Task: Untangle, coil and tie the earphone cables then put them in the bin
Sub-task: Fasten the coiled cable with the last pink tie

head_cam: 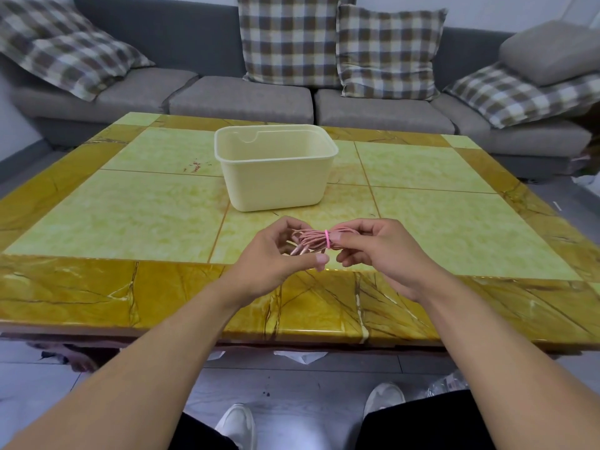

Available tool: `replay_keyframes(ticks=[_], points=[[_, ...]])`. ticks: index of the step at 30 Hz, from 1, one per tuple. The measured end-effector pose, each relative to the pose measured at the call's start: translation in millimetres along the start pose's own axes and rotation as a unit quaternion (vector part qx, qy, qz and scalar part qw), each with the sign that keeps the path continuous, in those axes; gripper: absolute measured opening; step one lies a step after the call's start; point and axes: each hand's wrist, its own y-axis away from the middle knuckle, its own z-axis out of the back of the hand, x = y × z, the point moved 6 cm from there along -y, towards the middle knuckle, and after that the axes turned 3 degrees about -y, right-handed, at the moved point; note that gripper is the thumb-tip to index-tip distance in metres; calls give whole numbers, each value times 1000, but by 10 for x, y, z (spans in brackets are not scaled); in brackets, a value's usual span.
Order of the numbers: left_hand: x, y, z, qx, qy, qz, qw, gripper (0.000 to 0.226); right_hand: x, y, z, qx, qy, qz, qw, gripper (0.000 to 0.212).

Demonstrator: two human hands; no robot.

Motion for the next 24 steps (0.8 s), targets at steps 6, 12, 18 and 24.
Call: replay_keyframes(ticks=[6, 12, 18, 24], points=[[-70, 31, -30, -20, 36, -2, 999, 25, -36, -18, -64, 25, -22, -25, 999, 36], [17, 0, -45, -42, 137, 69, 987, 29, -28, -45, -38, 18, -15, -5, 1000, 58], [83, -53, -97, -47, 285, 129, 949, 24, -88, -29, -114, 29, 78, -4, 997, 53], [78, -54, -78, -42, 299, 142, 943, 25, -99, -30, -165, 54, 90, 15, 994, 30]])
